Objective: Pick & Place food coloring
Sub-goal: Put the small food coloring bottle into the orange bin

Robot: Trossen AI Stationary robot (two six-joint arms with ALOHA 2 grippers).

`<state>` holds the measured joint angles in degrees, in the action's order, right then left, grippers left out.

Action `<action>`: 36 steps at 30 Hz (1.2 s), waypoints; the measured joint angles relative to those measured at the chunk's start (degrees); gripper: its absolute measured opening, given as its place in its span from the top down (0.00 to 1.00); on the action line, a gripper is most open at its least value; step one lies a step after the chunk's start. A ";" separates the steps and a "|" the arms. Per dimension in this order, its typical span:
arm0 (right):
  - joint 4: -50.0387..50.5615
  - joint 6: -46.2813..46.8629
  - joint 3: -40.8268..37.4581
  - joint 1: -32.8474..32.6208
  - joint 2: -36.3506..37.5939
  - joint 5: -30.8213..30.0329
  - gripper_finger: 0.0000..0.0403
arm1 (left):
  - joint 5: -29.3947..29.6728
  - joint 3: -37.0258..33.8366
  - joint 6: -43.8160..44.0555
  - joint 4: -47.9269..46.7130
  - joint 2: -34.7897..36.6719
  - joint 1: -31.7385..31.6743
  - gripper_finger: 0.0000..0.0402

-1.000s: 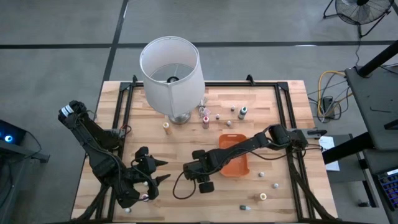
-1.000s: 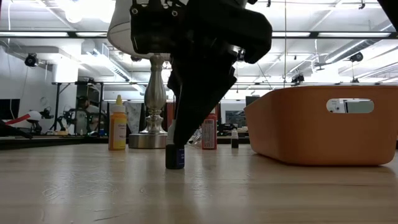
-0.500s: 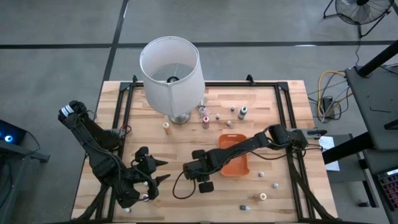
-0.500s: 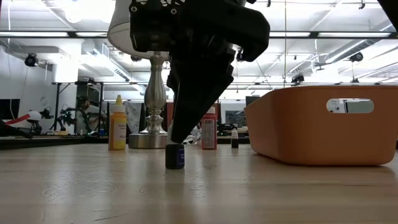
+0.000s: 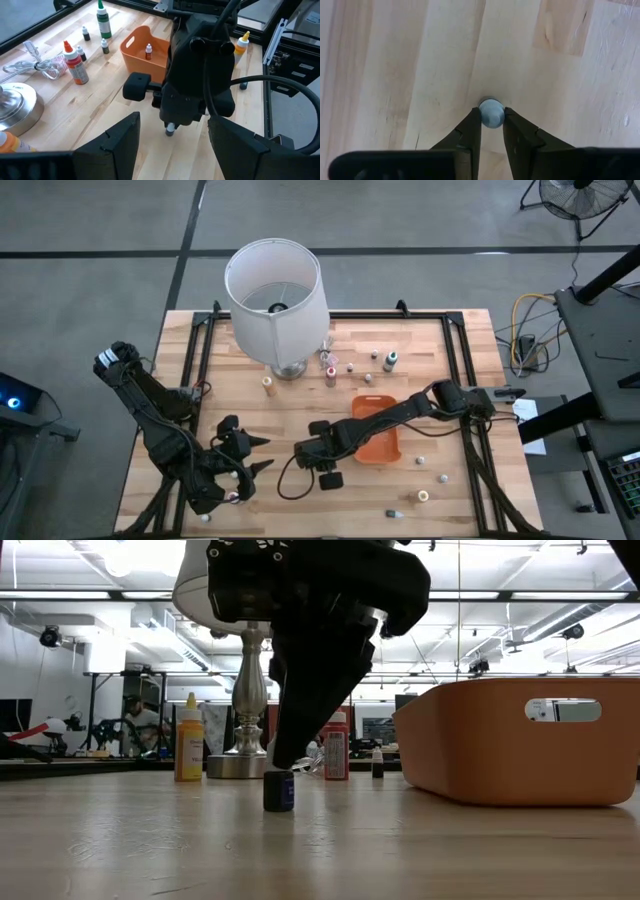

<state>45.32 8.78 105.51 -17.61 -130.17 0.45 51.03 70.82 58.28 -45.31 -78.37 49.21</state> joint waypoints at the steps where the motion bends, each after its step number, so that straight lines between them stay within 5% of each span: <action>1: 0.06 0.17 0.00 0.00 0.08 0.00 0.85 | 0.00 0.00 0.00 -0.01 0.00 0.00 0.49; 24: 14.64 12.86 3.23 0.04 17.69 -2.27 0.85 | 1.16 -0.01 0.48 -1.28 0.02 -0.12 0.49; 36: 30.77 14.91 2.66 0.11 28.21 -11.33 0.85 | 1.66 -0.01 1.59 -1.28 0.02 -1.79 0.49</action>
<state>76.09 23.69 108.17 -17.50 -101.96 -10.88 52.69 70.81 59.87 -46.59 -78.35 47.42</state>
